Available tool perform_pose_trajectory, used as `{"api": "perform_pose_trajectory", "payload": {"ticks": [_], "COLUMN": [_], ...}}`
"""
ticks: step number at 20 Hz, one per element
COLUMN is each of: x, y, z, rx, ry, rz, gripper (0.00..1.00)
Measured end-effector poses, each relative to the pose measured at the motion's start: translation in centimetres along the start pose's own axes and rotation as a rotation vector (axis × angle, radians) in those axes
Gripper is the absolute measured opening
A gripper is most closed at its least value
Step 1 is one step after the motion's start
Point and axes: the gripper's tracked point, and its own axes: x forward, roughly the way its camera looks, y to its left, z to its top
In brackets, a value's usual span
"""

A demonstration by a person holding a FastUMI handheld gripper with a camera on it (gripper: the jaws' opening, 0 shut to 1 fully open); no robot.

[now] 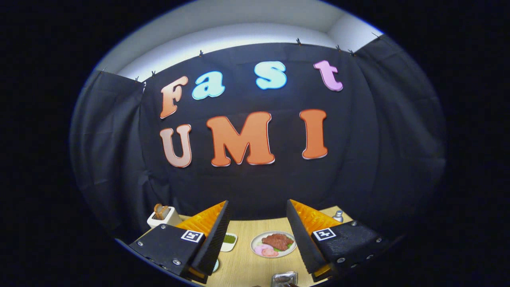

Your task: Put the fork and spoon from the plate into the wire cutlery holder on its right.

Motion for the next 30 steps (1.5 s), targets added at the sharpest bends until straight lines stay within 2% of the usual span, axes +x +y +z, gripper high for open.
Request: {"api": "perform_pose_trajectory", "payload": {"ticks": [6,10,17,25,30], "x": [-0.2,-0.2,0.5,0.6,0.6], "y": [0.9,1.5,3.8,4.2,4.2], "z": [4.4,4.3,5.5,5.9,5.9], "rx": [-0.106,-0.054,-0.072,-0.119,-0.107], "ry": [-0.19,-0.192,-0.208,-0.211,-0.207], "rz": [-0.045,-0.021,-0.001,-0.023,-0.031], "gripper": [0.9,0.91,0.91,0.91,0.91]}}
